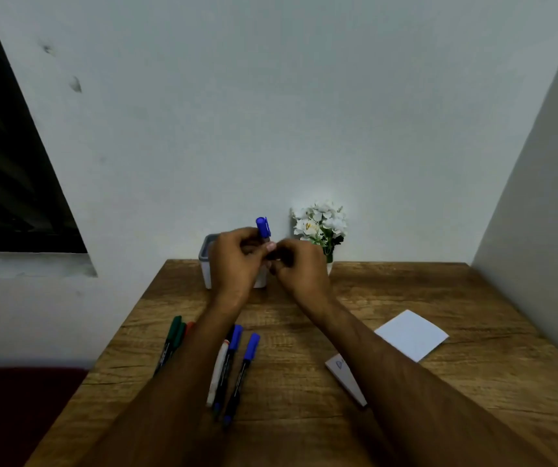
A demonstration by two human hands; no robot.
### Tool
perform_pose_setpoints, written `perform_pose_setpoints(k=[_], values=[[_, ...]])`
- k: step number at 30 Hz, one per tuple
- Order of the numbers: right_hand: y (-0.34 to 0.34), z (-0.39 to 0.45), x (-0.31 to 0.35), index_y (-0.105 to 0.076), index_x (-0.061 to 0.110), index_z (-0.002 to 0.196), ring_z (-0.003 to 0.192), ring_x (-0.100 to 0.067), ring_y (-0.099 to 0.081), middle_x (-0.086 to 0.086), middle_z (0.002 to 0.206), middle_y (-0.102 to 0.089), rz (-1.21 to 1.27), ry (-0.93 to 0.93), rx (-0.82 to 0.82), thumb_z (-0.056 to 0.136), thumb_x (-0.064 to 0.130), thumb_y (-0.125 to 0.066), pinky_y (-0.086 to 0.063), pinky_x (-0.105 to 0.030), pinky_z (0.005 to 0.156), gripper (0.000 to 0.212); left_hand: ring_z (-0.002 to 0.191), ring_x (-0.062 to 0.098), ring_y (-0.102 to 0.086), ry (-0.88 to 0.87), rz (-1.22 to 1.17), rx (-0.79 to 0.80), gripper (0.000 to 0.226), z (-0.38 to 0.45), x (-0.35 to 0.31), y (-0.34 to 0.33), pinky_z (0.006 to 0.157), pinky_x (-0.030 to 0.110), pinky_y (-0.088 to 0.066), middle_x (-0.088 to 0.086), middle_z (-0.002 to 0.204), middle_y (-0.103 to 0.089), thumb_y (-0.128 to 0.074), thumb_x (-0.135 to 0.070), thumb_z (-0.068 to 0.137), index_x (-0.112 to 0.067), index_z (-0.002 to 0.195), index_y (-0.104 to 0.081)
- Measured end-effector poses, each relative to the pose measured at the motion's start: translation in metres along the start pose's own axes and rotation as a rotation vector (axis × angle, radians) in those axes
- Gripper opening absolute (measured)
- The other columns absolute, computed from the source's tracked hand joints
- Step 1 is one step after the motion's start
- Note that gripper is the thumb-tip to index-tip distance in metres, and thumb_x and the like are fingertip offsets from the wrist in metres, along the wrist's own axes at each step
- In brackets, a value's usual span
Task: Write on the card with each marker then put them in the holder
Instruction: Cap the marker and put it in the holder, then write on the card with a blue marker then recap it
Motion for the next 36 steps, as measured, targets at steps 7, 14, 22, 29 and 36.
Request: perform_pose_setpoints(k=[7,14,22,29,36], values=[[-0.026,0.042,0.002,-0.077,0.007,0.091,0.073,-0.015,-0.072,-0.005,0.080,-0.077,0.027,-0.034,-0.026,0.089,0.001,-0.068,-0.062,-0.037,0.072,0.012,0.087,0.008,-0.069,-0.148,0.169,-0.014,0.027,0.047,0.001,0.001,0.078,0.004,-0.045,0.003,0.097,-0.077,-0.079,-0.017,0.081,-0.010,0.107,-0.076],[-0.038,0.044,-0.016,-0.079,0.006,0.096,0.077,-0.020,-0.072,-0.008,0.084,-0.078,-0.037,-0.071,0.000,0.092,0.004,-0.065,-0.062,-0.040,0.076,0.014,0.081,0.008,-0.064,-0.078,0.252,0.075,0.025,0.048,0.028,-0.016,0.076,0.012,-0.044,0.008,0.096,-0.076,-0.079,-0.014,0.081,-0.007,0.105,-0.076],[-0.033,0.032,-0.018,-0.079,0.006,0.105,0.089,-0.023,-0.071,-0.009,0.094,-0.079,-0.081,-0.062,-0.034,0.092,0.008,-0.069,-0.058,-0.035,0.083,0.016,0.086,0.014,-0.068,-0.002,0.243,0.076,0.030,0.041,0.044,-0.020,0.077,0.018,-0.047,0.010,0.099,-0.075,-0.081,-0.012,0.078,-0.004,0.107,-0.074],[-0.019,0.010,-0.017,-0.076,0.003,0.115,0.097,-0.019,-0.074,-0.011,0.106,-0.079,-0.044,-0.093,-0.031,0.090,0.002,-0.073,-0.059,-0.027,0.091,0.026,0.082,0.010,-0.064,0.019,0.251,0.023,0.031,0.024,0.044,-0.007,0.060,-0.001,-0.042,0.012,0.098,-0.074,-0.080,-0.006,0.078,0.001,0.108,-0.072],[-0.003,-0.021,-0.018,-0.076,0.006,0.115,0.094,-0.014,-0.073,-0.008,0.104,-0.079,-0.053,-0.111,-0.005,0.089,0.004,-0.075,-0.060,-0.024,0.087,0.026,0.084,0.015,-0.069,0.103,0.425,0.166,0.022,-0.006,0.052,-0.007,0.082,0.032,-0.057,0.002,0.087,-0.074,-0.085,-0.016,0.073,-0.012,0.092,-0.075]])
Point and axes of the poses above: each hand's wrist, its own z-axis towards the middle knuckle, its own y-axis out of the back of the hand, x = y × z, the point moved 7 cm from there along z, towards the middle knuckle
